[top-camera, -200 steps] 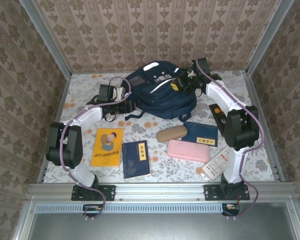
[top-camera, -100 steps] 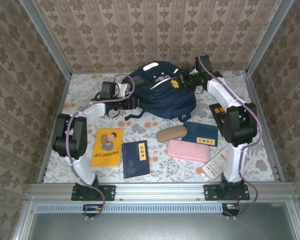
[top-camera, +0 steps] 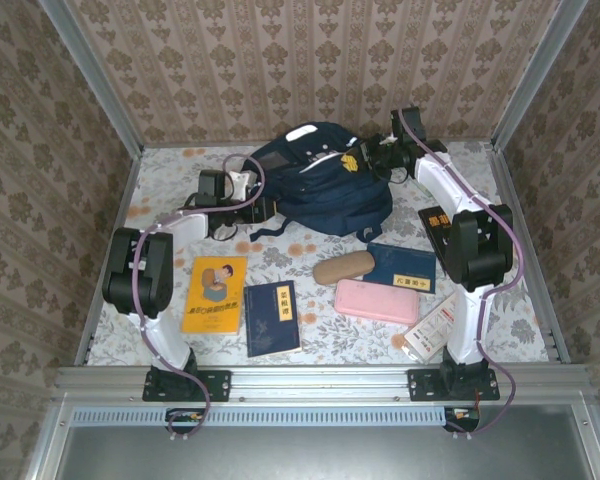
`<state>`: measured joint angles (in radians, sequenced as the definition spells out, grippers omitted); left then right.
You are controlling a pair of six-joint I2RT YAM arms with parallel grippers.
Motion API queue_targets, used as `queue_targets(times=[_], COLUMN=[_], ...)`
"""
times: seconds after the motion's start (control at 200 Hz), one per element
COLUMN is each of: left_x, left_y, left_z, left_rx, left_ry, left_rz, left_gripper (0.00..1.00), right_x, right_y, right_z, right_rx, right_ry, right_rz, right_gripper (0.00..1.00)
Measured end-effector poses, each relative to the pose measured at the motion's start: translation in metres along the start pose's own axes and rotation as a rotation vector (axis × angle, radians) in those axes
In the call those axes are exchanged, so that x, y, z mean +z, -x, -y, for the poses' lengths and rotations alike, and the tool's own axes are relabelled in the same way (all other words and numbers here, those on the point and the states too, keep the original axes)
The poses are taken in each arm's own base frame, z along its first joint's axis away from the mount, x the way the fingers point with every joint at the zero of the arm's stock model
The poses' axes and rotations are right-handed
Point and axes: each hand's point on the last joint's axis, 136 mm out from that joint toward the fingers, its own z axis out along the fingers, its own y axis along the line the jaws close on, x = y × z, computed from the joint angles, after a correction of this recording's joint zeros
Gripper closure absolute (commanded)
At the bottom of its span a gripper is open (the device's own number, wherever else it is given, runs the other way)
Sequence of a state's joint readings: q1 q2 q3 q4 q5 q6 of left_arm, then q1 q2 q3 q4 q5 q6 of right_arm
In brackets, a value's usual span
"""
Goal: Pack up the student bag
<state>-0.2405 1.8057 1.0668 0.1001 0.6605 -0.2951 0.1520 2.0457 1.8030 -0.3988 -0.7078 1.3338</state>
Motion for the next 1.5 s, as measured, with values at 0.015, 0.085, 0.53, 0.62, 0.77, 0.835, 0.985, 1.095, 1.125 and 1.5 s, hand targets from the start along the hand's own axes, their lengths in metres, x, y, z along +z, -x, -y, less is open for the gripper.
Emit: queue_targets(times=[0.015,0.085,0.53,0.62,0.77,0.835,0.985,1.095,1.125,1.5], left_x=[0.000,0.001,0.010,0.013,0.017,0.018,0.022,0.029,0.030,0.031], left_y=[0.000,0.000,-0.009,-0.009,-0.008,-0.008,-0.009,-0.014,-0.014,-0.018], left_z=[0.000,0.001,-0.005,-0.005,-0.004,-0.004,-0.005,-0.005,-0.005,-0.007], left_rx=[-0.001,-0.011,-0.068,-0.077,-0.089,-0.093,-0.097,-0.102,-0.100,-0.080], left_ry=[-0.002,-0.011,-0.031,-0.046,-0.073,-0.080,-0.088,-0.090,-0.091,-0.050], left_rz=[0.002,0.006,0.005,0.007,0.013,0.016,0.012,-0.006,-0.011,-0.035], left_gripper=[0.47,0.47,0.47,0.50,0.52,0.53,0.59,0.68,0.72,1.00], right_x=[0.000,0.000,0.001,0.001,0.002,0.002,0.003,0.003,0.003,0.003], right_y=[0.000,0.001,0.002,0.002,0.003,0.003,0.002,0.002,0.002,0.001], right_z=[0.000,-0.002,-0.009,-0.009,-0.008,-0.008,-0.007,-0.007,-0.007,-0.007], right_rx=[0.003,0.005,0.008,0.012,0.017,0.020,0.023,0.024,0.024,0.023], right_ry=[0.000,0.005,0.019,0.019,0.018,0.018,0.018,0.018,0.019,0.019], right_rz=[-0.001,-0.002,-0.006,-0.006,-0.007,-0.010,-0.015,-0.017,-0.017,-0.019], right_gripper=[1.00,1.00,1.00,1.00,1.00,1.00,1.00,1.00,1.00,1.00])
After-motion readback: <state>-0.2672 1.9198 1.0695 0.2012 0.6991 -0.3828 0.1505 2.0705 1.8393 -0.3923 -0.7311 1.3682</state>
